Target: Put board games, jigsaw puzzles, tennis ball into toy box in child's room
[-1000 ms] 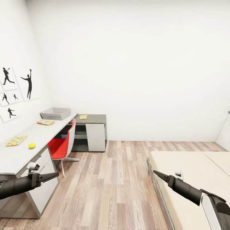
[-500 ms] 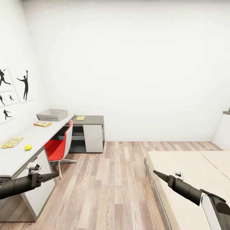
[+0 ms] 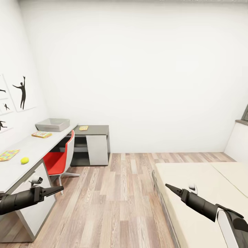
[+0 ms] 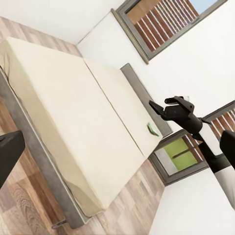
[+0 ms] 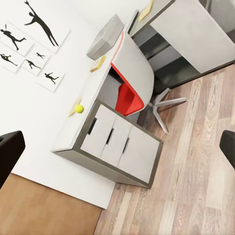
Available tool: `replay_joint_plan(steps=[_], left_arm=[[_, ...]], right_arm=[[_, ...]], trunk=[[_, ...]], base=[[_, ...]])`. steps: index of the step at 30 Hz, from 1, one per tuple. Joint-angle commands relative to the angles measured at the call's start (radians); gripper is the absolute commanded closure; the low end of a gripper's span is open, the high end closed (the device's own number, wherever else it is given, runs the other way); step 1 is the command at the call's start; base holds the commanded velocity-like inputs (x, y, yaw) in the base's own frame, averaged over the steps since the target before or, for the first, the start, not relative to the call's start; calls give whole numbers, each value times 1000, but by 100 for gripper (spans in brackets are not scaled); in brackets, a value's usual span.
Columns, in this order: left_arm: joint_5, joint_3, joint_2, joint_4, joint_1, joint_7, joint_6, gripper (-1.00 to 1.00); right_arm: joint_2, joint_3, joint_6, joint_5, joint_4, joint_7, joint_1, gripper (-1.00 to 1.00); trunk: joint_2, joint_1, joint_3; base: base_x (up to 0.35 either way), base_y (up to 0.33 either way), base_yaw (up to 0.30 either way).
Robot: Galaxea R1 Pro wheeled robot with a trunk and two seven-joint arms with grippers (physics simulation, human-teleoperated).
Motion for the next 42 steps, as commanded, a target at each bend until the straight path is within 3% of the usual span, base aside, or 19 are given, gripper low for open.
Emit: replay_joint_plan(steps=[1,22,26,30,36,42], left_arm=[[-1,0,0,0,0,-4,11,-100],[-1,1,0,0,0,-4,11,-100],[1,-7,-14,6,2,-3,5,-100],[1,-7,-14,6,2,-3,6,-100],[-2,-12,-46,6,1,-2,-12,-100],[-3,-14,-80,6,1,-2,-19,-100]], right_arm=[[0,-1,5,-2,0,2,0,-100],[1,-1,3,-4,0,-1,0,-100],[21,-12,12,-7,-6,4,0,-100],[21,-12,11,-7,-6,3,-1,-100],[48,-10,10,-4,3,5,0,-100],[53,-10,9,-3,7,5,0,-100]], trunk=[[-1,0,0],[-1,0,7],[-1,0,7],[-1,0,7],[-1,0,7],[-1,0,7]], base=[[0,-7,-31],[-22,-13,-47],[0,0,0],[0,0,0],[0,-3,0],[0,-77,0]])
